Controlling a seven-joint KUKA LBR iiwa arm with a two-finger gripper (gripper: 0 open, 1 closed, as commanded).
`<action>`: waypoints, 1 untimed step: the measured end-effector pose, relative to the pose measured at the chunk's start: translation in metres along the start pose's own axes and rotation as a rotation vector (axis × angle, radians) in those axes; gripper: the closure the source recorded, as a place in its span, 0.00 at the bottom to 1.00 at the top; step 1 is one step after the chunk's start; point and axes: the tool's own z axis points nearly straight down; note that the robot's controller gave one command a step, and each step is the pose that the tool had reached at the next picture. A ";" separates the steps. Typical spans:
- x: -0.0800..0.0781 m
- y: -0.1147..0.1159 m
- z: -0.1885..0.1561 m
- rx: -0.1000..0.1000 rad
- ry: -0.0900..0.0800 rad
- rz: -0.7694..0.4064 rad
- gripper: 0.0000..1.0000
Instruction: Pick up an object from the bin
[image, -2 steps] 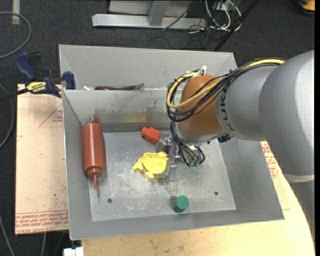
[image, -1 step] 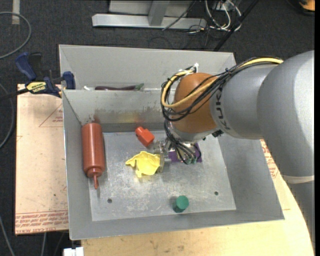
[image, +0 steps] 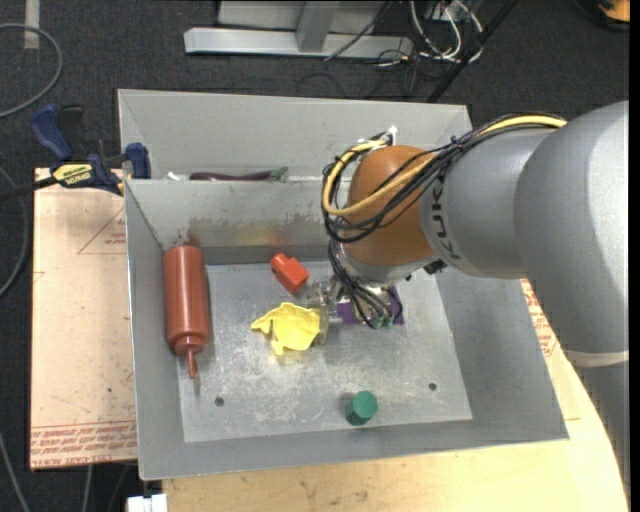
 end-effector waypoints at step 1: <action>-0.010 -0.006 -0.101 0.000 -0.003 0.009 1.00</action>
Offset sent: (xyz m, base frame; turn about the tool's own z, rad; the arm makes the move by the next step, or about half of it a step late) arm 0.0000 0.0000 0.0000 0.0000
